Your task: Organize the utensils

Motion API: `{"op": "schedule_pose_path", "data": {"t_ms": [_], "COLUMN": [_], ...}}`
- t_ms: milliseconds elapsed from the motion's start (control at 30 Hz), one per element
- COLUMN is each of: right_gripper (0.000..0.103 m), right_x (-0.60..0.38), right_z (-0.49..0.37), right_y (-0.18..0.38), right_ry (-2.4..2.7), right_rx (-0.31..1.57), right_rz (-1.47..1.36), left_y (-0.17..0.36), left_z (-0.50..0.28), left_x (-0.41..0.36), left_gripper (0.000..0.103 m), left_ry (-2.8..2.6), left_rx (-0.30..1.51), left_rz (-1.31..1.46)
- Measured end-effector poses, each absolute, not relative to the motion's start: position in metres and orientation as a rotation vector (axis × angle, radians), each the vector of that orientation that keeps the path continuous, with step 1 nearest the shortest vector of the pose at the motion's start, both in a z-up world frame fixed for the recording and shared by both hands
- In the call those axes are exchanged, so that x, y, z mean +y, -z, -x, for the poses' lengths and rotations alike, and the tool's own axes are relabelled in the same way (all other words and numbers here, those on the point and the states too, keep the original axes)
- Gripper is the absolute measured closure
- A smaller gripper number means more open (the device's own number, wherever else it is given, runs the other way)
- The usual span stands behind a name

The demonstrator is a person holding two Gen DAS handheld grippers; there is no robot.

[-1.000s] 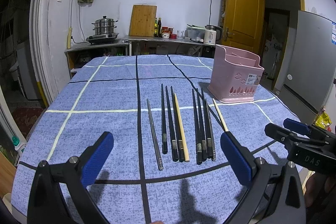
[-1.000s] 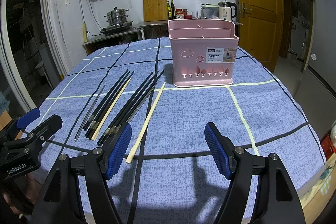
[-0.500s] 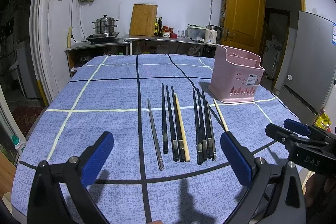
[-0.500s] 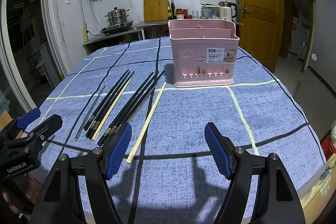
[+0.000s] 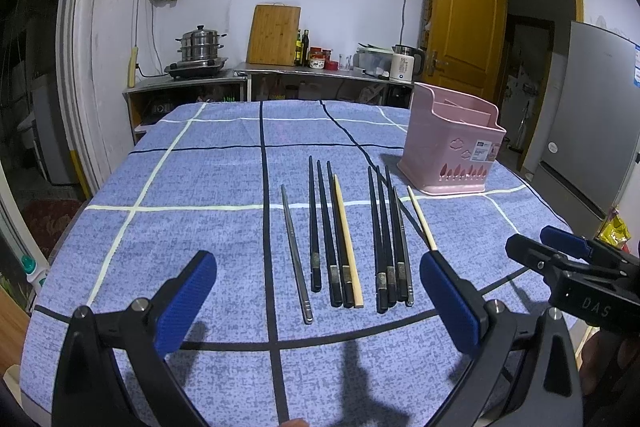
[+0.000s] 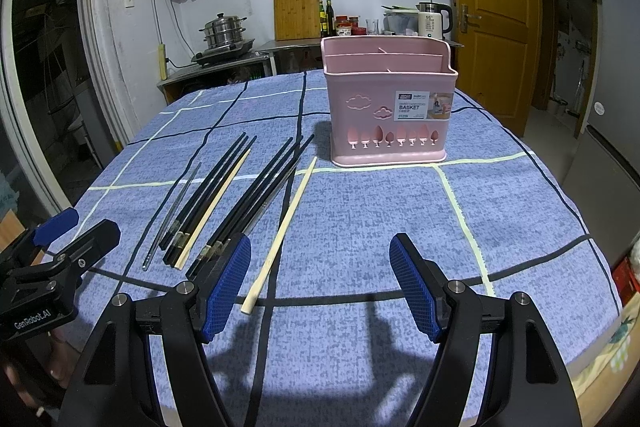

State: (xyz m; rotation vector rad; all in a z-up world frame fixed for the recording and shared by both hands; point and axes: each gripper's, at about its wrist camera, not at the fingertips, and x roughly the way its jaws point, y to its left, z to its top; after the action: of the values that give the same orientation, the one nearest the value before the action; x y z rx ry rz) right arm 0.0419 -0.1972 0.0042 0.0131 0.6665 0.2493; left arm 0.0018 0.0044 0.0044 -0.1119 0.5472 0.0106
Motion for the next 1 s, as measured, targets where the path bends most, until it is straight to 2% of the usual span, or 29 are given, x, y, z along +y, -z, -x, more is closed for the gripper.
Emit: {"op": "schedule_pose_path", "data": {"t_ms": [1000], "right_gripper": [0.031], "right_x": [-0.19], "right_z": [-0.053], "right_y": [0.001], "right_ry": [-0.26], "right_rx": [0.689], "right_rz": [0.004], "left_y": [0.0], "left_z": [-0.015], "left_x": [0.014], "left_gripper": [0.0], "left_ry": [-0.016], "left_rx": [0.586], "left_rz": [0.116]}}
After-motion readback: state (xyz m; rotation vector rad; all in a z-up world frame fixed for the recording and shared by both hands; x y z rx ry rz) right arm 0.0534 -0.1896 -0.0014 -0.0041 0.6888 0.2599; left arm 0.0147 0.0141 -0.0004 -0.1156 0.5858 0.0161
